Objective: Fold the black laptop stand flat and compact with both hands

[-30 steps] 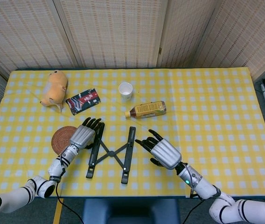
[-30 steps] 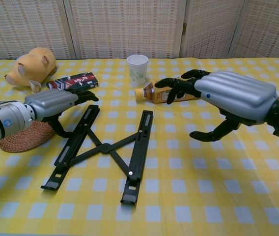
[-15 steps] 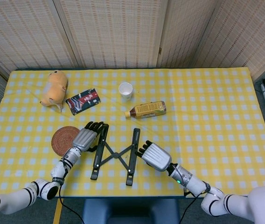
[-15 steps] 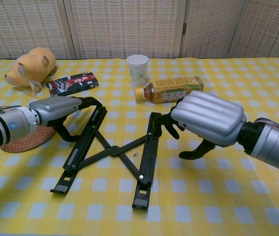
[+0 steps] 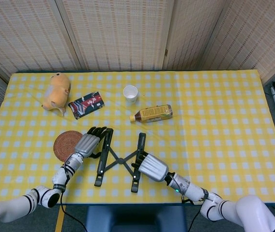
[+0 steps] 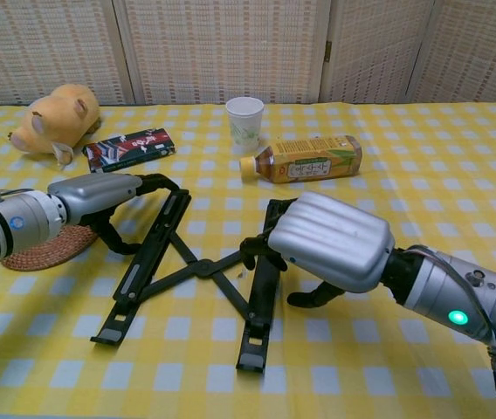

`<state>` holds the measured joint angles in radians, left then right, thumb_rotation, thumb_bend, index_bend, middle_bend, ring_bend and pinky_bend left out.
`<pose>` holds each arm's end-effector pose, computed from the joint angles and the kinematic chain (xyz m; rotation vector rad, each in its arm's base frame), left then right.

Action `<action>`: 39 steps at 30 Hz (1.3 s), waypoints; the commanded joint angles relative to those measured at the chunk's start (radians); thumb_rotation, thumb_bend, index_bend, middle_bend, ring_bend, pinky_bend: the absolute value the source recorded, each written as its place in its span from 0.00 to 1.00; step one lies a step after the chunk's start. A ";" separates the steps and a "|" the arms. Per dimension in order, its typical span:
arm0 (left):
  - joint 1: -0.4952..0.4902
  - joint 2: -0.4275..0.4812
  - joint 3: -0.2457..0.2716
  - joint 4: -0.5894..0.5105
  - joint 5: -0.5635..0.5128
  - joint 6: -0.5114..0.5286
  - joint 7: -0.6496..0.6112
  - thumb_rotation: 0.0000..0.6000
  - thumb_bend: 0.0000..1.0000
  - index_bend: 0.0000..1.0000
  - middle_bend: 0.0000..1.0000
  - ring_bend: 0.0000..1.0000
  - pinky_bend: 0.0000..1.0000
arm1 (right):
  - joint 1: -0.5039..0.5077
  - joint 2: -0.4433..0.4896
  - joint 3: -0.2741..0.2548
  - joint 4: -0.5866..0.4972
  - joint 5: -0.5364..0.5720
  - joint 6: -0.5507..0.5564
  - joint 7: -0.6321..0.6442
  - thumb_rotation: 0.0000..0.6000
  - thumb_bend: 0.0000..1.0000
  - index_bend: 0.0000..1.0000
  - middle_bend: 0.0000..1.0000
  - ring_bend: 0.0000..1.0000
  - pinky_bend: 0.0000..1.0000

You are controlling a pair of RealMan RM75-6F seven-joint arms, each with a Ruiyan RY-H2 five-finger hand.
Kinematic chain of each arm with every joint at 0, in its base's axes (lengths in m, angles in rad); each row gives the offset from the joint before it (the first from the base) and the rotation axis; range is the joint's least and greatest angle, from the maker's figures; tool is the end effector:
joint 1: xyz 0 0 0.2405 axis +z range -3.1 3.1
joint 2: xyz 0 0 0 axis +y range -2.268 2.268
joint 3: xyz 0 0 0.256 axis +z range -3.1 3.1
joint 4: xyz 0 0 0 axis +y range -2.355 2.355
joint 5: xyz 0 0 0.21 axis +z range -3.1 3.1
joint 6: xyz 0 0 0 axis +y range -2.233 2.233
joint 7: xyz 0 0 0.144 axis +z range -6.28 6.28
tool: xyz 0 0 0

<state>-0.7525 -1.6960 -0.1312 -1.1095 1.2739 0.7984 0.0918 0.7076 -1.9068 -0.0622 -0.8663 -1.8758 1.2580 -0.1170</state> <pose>-0.1919 0.3610 -0.0596 -1.9642 -0.9938 -0.8128 -0.1463 -0.2788 -0.1032 2.2583 -0.2041 1.1809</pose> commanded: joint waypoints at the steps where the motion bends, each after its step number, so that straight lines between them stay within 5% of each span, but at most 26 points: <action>1: 0.002 0.003 0.002 -0.002 -0.002 -0.003 -0.008 1.00 0.21 0.02 0.00 0.00 0.00 | 0.011 -0.022 -0.005 0.029 -0.004 0.000 0.005 1.00 0.22 0.43 0.60 0.55 0.44; 39: 0.000 0.031 0.011 -0.116 -0.027 -0.053 -0.110 1.00 0.21 0.02 0.00 0.00 0.00 | 0.073 -0.175 0.001 0.228 0.013 0.069 0.026 1.00 0.22 0.43 0.61 0.56 0.44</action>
<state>-0.7523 -1.6652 -0.1206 -1.2248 1.2460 0.7449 -0.0181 0.7799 -2.0819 -0.0612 -0.6383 -1.8631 1.3269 -0.0907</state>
